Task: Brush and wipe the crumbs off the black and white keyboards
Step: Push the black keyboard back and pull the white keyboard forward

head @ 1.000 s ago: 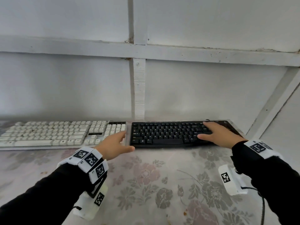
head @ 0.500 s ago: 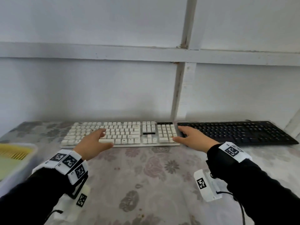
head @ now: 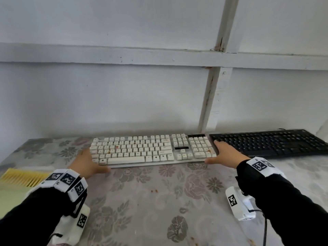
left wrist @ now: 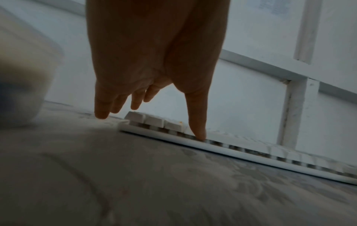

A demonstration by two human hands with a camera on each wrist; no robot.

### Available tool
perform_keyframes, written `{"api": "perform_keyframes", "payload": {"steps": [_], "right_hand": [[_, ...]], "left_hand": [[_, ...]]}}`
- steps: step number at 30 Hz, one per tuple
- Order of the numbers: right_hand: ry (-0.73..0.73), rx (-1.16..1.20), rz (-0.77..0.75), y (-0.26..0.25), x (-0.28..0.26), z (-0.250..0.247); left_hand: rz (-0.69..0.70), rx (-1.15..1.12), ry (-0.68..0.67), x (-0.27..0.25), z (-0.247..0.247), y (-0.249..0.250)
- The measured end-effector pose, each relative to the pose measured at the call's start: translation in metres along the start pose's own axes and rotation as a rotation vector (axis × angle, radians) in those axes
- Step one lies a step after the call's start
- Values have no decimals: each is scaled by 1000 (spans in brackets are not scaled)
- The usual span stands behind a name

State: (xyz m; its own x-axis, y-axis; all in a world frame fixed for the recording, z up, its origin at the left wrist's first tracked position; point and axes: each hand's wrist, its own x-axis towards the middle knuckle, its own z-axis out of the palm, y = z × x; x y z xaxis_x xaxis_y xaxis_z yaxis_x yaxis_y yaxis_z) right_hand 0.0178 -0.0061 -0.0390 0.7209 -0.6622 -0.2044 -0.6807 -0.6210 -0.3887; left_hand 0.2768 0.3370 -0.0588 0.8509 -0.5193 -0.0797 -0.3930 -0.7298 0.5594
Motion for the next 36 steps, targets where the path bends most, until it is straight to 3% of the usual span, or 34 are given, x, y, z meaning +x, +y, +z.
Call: {"api": "perform_keyframes", "payload": {"steps": [5, 10, 17, 21, 28, 36], "right_hand": [[-29, 17, 4, -10, 5, 7], [-46, 11, 45, -17, 8, 11], [-24, 42, 44, -11, 8, 11], [-11, 32, 26, -6, 1, 13], [20, 62, 16, 5, -31, 10], [39, 86, -35, 31, -79, 5]], "left_hand": [[8, -79, -75, -14, -12, 15], [-58, -115, -30, -25, -13, 28], [-97, -163, -97, -18, -17, 17], [-160, -116, -42, -26, -11, 12], [-188, -82, -28, -56, 4, 2], [-180, -120, 23, -130, 8, 29]]}}
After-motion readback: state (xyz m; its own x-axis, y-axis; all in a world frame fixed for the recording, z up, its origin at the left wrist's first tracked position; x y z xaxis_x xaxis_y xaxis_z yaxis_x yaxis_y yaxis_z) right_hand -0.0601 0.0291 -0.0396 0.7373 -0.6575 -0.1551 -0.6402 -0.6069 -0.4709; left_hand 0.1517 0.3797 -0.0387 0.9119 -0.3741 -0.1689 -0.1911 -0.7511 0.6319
